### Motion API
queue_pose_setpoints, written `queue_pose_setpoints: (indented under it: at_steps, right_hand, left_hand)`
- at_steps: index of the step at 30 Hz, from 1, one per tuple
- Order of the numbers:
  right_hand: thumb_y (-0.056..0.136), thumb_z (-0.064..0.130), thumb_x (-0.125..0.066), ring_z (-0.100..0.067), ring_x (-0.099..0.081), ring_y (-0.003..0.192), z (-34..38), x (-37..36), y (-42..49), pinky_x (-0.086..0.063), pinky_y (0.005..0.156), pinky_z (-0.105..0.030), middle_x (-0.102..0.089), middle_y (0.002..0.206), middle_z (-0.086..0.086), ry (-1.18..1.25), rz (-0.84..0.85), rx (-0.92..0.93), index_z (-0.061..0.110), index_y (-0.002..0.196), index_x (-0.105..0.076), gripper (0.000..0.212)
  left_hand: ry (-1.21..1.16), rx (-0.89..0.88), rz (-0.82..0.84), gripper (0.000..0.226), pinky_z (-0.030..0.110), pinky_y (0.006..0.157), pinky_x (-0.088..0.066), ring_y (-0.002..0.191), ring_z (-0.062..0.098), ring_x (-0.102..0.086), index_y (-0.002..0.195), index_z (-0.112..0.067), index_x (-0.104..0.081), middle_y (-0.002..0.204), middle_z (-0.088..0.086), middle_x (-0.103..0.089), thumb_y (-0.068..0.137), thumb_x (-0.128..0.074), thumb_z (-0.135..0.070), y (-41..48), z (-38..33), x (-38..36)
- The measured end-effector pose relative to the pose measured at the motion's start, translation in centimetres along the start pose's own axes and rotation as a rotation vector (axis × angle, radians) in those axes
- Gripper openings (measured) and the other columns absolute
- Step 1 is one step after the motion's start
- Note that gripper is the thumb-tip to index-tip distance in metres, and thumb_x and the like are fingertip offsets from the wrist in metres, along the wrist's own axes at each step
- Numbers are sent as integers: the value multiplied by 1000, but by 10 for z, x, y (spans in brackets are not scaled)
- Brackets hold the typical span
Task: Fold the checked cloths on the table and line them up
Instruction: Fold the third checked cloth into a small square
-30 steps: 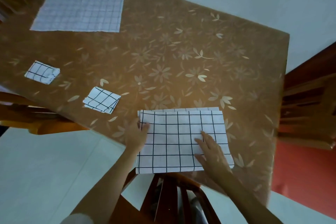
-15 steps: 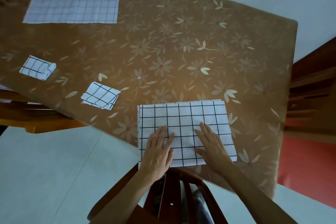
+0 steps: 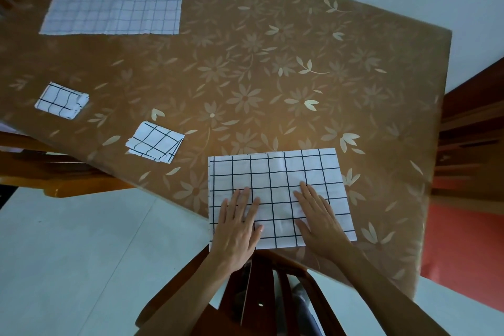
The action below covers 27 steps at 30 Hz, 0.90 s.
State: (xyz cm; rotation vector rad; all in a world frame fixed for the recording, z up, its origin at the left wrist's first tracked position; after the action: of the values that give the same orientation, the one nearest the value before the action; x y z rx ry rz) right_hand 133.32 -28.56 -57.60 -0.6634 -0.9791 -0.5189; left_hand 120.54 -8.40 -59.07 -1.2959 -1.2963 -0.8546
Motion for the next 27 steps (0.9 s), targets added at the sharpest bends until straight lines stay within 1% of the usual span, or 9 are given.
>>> queue_pose_setpoints:
  at_steps: [5,10,11,14,16,20,22,25,27]
  right_hand:
    - [98,23,-47,-12,15,150,0,-1,4,2,121,-36,11,164,2,-16,27,5,17,157,-11,69]
    - [94,20,-50,-24,-8,151,12,-1,8,-12,119,-41,-12,163,-10,-58,-104,3,9,152,-29,62]
    - [96,21,-47,-25,-8,151,17,-3,12,-14,119,-42,-12,163,-10,-67,-102,4,9,152,-29,60]
    - [101,31,-27,-25,1,151,31,-14,23,-13,121,-44,-1,164,-10,-127,-46,2,10,155,-18,58]
    - [101,39,-17,-26,0,151,33,-21,26,-14,121,-44,-2,164,-11,-157,-38,-22,9,155,-17,61]
    - [101,49,-15,-21,11,151,24,-27,21,-1,123,-40,8,164,-8,-161,-35,-56,12,156,-4,67]
    - [102,52,-13,-20,14,150,14,-24,17,3,122,-39,11,164,-8,-184,-48,-68,13,156,1,67]
    - [101,54,-12,-20,10,151,-6,-19,7,2,122,-37,7,164,-7,-170,-79,-146,14,156,-3,68]
    - [100,55,-8,-19,8,151,-21,-14,-1,2,122,-37,5,164,-6,-175,-95,-220,14,157,-6,70]
  left_hand:
    - [18,-47,9,63,53,118,-30,152,35,-17,155,-18,-29,165,16,-17,102,-31,-51,6,-9,5]
    - [34,-112,23,65,54,120,-24,153,34,-8,159,-20,-15,167,15,-4,103,-28,-51,16,-12,2]
    - [32,-111,27,65,55,119,-25,153,34,-8,159,-19,-15,166,15,-5,103,-29,-50,18,-11,1]
    - [32,-101,49,66,55,118,-26,153,34,-7,159,-17,-17,167,14,-5,104,-30,-51,21,-4,1]
    - [48,-103,55,67,54,119,-23,154,31,-3,159,-19,-15,167,12,-2,104,-28,-54,22,1,0]
    - [47,-2,25,76,51,122,-12,154,29,-1,160,-20,-8,167,12,1,100,-27,-64,15,25,-1]
    - [53,13,21,77,53,121,-14,154,30,-1,160,-22,-8,167,11,3,100,-29,-64,11,39,-1]
    - [51,16,43,74,57,120,-21,154,29,-1,160,-25,-8,168,9,3,99,-27,-64,11,45,2]
    - [46,27,59,74,57,120,-19,154,28,2,160,-26,-6,168,8,4,100,-25,-65,12,43,3]
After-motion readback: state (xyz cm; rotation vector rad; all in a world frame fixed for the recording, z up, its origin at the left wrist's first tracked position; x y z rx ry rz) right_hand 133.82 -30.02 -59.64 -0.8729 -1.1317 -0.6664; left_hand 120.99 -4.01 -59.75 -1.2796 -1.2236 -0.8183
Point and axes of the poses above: each hand's wrist, its own y-axis towards the middle knuckle, its own x-axis out of the back of the hand, z = x × y, the point moved 1 cm from there along y, towards the middle knuckle
